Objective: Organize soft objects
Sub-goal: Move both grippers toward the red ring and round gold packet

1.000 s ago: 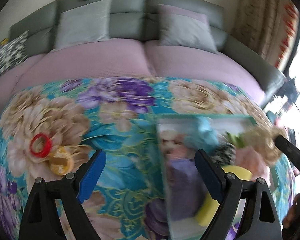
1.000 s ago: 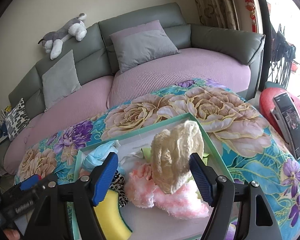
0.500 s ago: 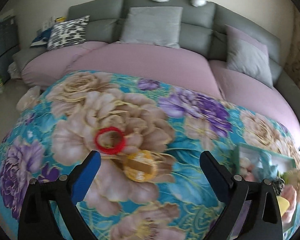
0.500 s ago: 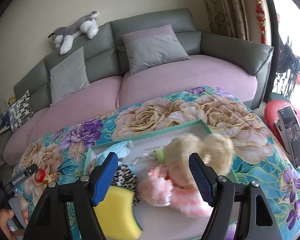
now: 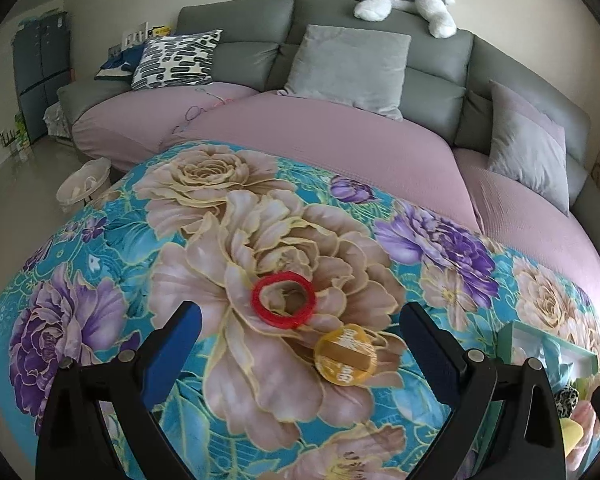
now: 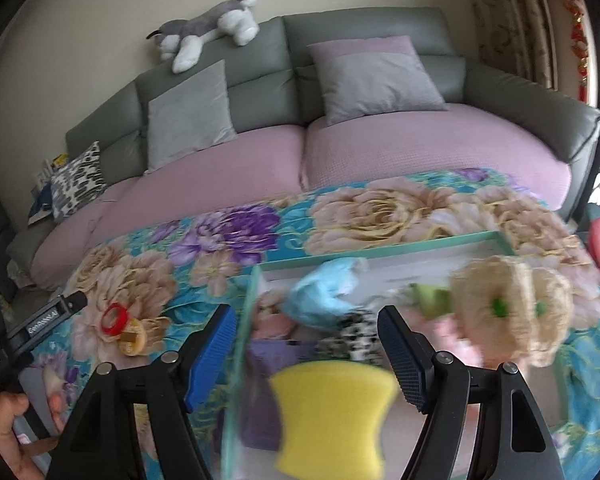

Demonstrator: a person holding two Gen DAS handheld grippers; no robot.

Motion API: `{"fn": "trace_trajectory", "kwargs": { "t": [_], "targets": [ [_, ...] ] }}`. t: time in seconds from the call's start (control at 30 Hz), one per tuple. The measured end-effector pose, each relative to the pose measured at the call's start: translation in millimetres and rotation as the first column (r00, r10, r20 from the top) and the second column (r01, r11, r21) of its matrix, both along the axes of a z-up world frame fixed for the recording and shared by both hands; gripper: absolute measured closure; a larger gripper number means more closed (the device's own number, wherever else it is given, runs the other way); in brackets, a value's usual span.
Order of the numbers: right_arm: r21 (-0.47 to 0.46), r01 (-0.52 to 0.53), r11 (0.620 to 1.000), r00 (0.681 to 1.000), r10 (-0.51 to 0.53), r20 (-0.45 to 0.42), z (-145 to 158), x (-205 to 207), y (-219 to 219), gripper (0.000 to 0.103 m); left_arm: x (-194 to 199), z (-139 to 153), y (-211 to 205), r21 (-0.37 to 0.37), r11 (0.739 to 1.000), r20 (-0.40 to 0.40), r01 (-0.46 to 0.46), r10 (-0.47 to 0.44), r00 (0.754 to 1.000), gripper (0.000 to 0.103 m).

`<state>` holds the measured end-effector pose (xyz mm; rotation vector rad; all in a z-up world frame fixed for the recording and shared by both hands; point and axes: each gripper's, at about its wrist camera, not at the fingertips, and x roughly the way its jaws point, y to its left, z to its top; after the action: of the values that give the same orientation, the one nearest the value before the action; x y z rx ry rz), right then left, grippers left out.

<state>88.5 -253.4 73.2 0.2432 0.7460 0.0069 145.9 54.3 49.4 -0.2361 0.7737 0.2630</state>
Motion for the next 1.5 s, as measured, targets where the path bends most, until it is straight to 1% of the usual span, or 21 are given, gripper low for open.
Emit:
{"fn": "trace_trajectory", "kwargs": {
  "t": [0.07, 0.17, 0.3, 0.5, 0.6, 0.73, 0.83, 1.03, 1.13, 1.33, 1.5],
  "targets": [
    [0.031, -0.027, 0.999, 1.0, 0.027, 0.004, -2.0, 5.4, 12.7, 0.026, -1.1, 0.6, 8.8, 0.0, 1.0, 0.006, -0.017, 0.017, 1.0, 0.004],
    [0.05, -0.071, 0.996, 0.997, 0.071, 0.004, -5.2, 13.7, 36.9, 0.026, -4.1, 2.0, 24.5, -0.004, 0.999, 0.023, -0.05, 0.05, 0.998, 0.004],
    [0.053, -0.146, 0.988, 0.989, 0.146, -0.002, -9.9, 22.4, 74.9, 0.026, -9.4, 2.8, 48.9, -0.015, 0.995, 0.041, -0.103, 0.104, 0.994, 0.004],
    [0.055, -0.24, 0.969, 0.97, 0.241, -0.021, -22.0, 32.1, 126.5, 0.026, -13.4, -1.9, 80.4, -0.038, 0.985, 0.035, -0.167, 0.169, 0.985, 0.004],
    [0.056, -0.261, 0.964, 0.964, 0.263, -0.038, -30.9, 38.4, 143.9, 0.026, -12.2, -8.4, 89.1, -0.038, 0.983, 0.012, -0.18, 0.181, 0.983, 0.004],
    [0.045, -0.276, 0.96, 0.958, 0.279, -0.067, -44.8, 46.8, 164.7, 0.026, -5.3, -24.6, 99.7, -0.031, 0.979, -0.041, -0.201, 0.199, 0.979, 0.004],
    [0.039, -0.286, 0.957, 0.954, 0.288, -0.083, -54.5, 51.8, 178.1, 0.026, 1.9, -39.4, 105.9, -0.033, 0.981, -0.098, -0.192, 0.188, 0.977, 0.004],
    [0.013, -0.313, 0.95, 0.944, 0.312, -0.111, -69.0, 58.5, 200.7, 0.026, 11.5, -55.3, 109.9, 0.006, 0.984, -0.161, -0.18, 0.179, 0.971, 0.004],
    [-0.001, -0.321, 0.947, 0.94, 0.319, -0.124, -74.6, 61.3, 208.6, 0.026, 16.7, -63.8, 110.8, -0.001, 0.986, -0.193, -0.167, 0.164, 0.967, 0.004],
    [-0.018, -0.331, 0.944, 0.935, 0.325, -0.145, -83.2, 64.5, 216.3, 0.026, 21.6, -73.7, 113.7, -0.005, 0.986, -0.224, -0.168, 0.162, 0.961, 0.004],
    [-0.042, -0.333, 0.942, 0.932, 0.322, -0.163, -90.9, 67.0, 222.0, 0.026, 21.5, -77.6, 119.5, -0.022, 0.984, -0.23, -0.174, 0.165, 0.959, 0.004]
  ]
}}
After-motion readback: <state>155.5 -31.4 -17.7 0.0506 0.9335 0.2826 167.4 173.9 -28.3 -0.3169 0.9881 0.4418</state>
